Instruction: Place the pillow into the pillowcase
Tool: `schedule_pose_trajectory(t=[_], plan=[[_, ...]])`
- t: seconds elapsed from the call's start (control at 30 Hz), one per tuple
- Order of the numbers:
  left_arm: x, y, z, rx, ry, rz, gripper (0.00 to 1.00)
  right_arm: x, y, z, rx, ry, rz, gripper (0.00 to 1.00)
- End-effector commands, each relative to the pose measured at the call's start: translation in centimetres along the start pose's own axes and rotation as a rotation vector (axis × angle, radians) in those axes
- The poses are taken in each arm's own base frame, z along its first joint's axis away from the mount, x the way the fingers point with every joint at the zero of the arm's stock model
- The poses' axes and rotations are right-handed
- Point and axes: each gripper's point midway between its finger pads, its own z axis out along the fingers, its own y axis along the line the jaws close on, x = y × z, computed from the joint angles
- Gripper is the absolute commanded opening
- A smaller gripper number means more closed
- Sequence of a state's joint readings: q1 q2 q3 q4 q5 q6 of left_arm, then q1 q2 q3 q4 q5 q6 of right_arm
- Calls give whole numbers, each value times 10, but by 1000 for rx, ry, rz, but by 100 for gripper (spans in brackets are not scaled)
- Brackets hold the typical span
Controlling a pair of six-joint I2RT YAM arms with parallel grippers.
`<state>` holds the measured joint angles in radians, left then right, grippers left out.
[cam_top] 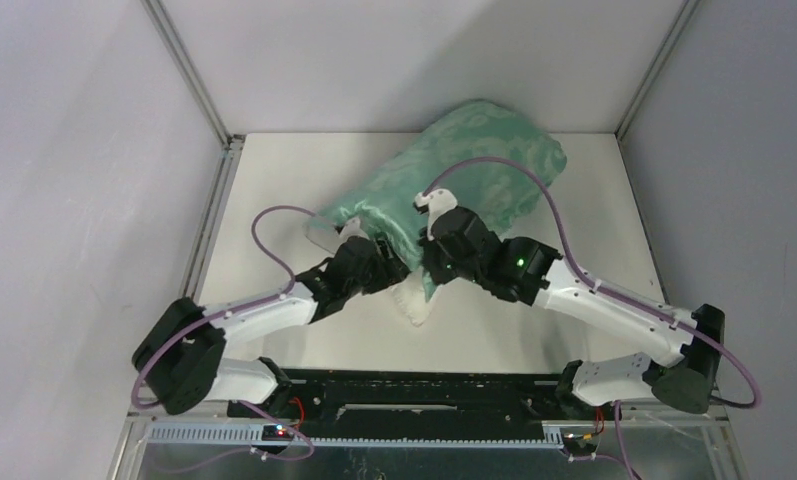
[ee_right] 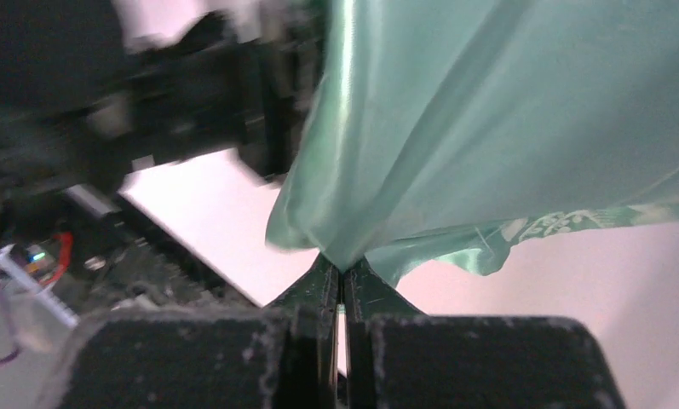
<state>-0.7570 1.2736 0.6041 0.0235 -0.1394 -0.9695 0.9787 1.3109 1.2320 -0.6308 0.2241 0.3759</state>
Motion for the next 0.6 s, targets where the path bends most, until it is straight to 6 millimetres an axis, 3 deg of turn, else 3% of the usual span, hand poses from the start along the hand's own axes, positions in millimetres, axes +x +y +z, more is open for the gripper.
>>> schedule_pose_trajectory(t=[0.0, 0.07, 0.13, 0.3, 0.33, 0.47, 0.57], plan=[[-83, -88, -3, 201, -250, -60, 51, -23, 70, -38, -225, -65, 38, 0], [-96, -98, -13, 213, -287, -56, 21, -17, 60, -30, -185, -44, 34, 0], [-102, -101, -22, 218, -305, -53, 3, -12, 49, -22, -164, -19, 47, 0], [-106, -102, -38, 234, -316, -44, 0, -15, 27, -10, -128, -22, 72, 0], [-106, -103, -39, 236, -315, -44, 0, -17, 25, -10, -117, -30, 73, 4], [-111, -110, -44, 225, -304, -21, 0, -17, 2, -18, -27, -56, 88, 55], [-115, -116, -48, 223, -294, -12, 0, -11, -26, -24, 58, -95, 128, 80]])
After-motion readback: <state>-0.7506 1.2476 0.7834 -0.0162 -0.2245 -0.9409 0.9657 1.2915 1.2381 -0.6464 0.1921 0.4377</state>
